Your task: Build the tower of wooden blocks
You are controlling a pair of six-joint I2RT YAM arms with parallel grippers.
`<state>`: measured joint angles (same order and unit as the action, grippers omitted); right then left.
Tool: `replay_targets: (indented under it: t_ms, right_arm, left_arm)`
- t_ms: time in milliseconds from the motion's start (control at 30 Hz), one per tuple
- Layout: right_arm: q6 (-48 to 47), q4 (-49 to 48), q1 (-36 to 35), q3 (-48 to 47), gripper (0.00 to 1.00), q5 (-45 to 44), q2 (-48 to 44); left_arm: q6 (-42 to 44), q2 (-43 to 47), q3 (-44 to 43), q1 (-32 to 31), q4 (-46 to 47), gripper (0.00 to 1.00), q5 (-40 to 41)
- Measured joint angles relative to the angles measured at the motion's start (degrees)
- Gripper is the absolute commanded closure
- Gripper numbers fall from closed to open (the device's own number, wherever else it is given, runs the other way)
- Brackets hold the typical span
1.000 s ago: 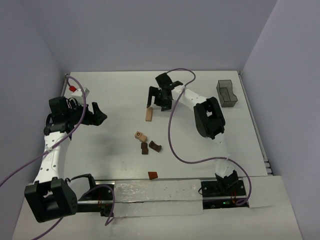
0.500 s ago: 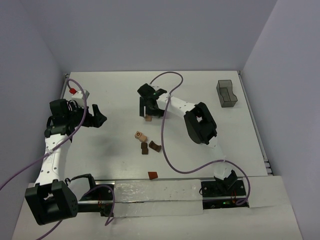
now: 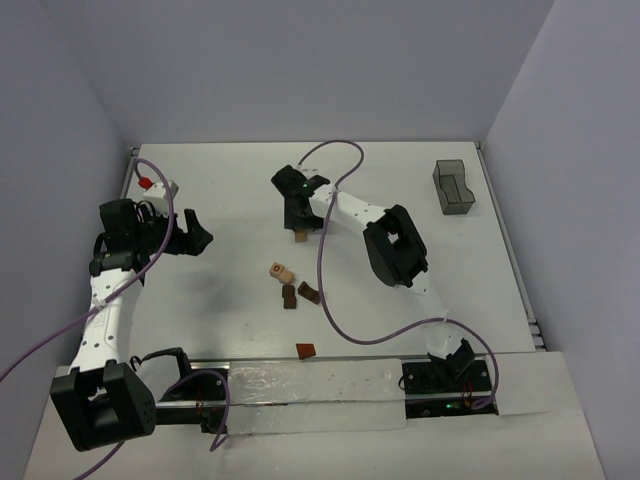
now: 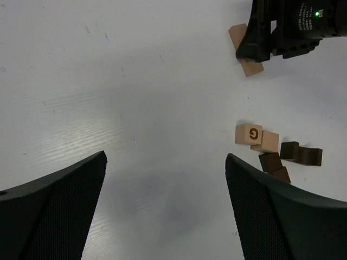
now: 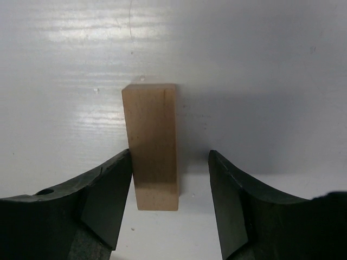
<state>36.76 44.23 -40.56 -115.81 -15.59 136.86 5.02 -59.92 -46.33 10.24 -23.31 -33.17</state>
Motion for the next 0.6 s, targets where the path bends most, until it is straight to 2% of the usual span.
replay_targets:
  t_ms: [100, 267, 433, 600]
  right_arm:
    - [-0.2, -0.1, 0.6, -0.6, 0.45, 0.0, 0.4]
    - [-0.2, -0.2, 1.4, -0.3, 0.60, -0.1, 0.4]
    - [-0.3, -2.7, 1.6, 3.3, 0.68, 0.2, -1.4]
    - [-0.4, -5.8, 1.6, 10.0, 0.69, 1.0, -5.3]
  left_arm:
    - [0.0, 0.0, 0.0, 0.0, 0.0, 0.04, 0.0]
    - [0.0, 0.0, 0.0, 0.0, 0.0, 0.04, 0.2]
    - [0.0, -0.1, 0.0, 0.0, 0.0, 0.04, 0.3]
    - [0.0, -0.1, 0.0, 0.0, 0.0, 0.04, 0.4]
